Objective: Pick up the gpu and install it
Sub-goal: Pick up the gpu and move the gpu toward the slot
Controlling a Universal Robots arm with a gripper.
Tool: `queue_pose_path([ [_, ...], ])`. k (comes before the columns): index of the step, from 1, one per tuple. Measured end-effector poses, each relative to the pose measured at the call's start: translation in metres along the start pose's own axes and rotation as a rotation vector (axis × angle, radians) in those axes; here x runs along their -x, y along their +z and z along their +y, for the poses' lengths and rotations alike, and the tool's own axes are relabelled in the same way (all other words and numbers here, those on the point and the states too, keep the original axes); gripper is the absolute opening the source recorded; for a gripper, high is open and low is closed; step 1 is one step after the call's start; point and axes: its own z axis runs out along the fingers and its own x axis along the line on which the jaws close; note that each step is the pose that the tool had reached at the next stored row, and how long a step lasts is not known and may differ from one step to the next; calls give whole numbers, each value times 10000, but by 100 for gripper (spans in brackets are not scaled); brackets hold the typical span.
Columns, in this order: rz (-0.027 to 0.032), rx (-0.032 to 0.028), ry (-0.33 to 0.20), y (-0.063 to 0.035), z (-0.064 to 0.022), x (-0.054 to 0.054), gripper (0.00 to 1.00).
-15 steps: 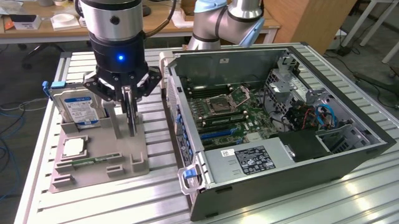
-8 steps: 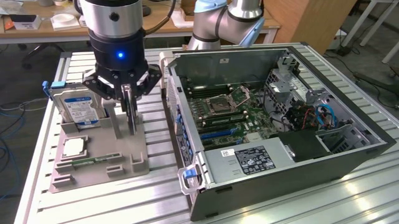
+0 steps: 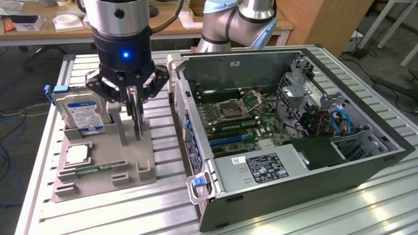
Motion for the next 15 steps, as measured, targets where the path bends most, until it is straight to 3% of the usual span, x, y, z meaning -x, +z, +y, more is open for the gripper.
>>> queue_pose_path([
  [15,9,-2,-139,-67,5,-1,26],
])
